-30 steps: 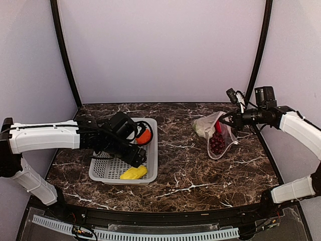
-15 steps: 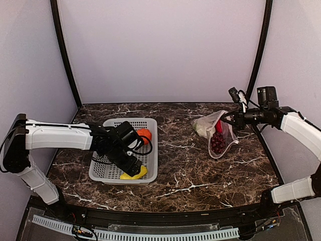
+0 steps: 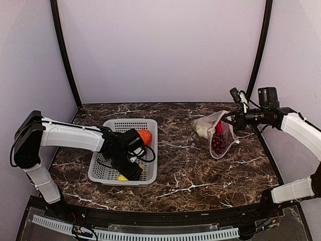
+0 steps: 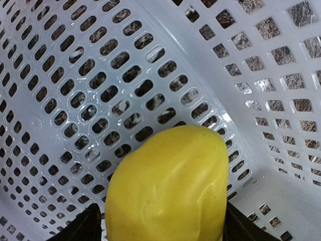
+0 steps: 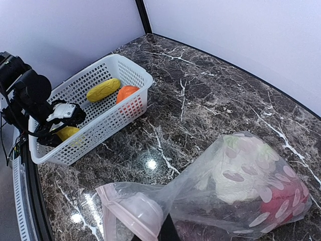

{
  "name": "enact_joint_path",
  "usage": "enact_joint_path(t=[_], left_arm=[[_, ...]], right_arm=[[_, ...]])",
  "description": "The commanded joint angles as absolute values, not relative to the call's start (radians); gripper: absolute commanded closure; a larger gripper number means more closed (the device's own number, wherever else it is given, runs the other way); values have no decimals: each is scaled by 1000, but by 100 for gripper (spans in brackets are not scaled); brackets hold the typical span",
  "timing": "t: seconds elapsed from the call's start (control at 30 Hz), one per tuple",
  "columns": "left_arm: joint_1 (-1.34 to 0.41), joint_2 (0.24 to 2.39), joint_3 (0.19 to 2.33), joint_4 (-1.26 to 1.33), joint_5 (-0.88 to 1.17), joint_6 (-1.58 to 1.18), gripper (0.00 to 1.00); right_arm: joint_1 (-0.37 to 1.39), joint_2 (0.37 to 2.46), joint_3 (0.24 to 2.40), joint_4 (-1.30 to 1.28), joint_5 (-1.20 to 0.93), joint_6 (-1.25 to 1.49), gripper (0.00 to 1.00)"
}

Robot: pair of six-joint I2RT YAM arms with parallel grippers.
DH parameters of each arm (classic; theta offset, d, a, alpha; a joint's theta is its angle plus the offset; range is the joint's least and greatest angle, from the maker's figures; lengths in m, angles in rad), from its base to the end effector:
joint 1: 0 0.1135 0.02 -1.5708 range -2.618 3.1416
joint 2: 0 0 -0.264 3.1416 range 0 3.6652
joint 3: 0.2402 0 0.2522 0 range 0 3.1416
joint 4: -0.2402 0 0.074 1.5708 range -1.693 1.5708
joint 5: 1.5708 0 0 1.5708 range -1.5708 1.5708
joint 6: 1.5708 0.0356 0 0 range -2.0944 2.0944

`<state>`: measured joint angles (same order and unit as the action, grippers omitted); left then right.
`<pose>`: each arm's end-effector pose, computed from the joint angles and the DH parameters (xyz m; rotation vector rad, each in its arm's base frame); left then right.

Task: Place the food in the zip-top bag and seal the zipper
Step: Pick up the fake fruit from the bin.

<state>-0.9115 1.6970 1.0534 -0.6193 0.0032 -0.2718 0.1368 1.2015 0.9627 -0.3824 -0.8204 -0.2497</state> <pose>0.1949 -0.2517 0.1720 0.9053 2.7309 -0.2528 0.2509 0.0608 0.3029 -0.8339 1.9023 0.8213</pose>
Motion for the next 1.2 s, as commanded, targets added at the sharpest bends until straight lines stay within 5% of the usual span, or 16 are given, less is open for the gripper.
enact_joint_path(t=[0.0,0.2,0.67,1.17], left_arm=[[-907,1701,1079,-674,16,-258,25],[-907,1655,1116,-730,-30,-269,42],[-915,1552,1366,-682,-37,-279,55],[-1040,1653,1474,22,189,-273,56]], right_arm=[[127,1192,955,-342,-846,-255,100],[126,1192,952,-343,-838,-263,100],[126,1233,1010,-398,-822,-248,100],[240,1436,1442,-762,-804,-278,100]])
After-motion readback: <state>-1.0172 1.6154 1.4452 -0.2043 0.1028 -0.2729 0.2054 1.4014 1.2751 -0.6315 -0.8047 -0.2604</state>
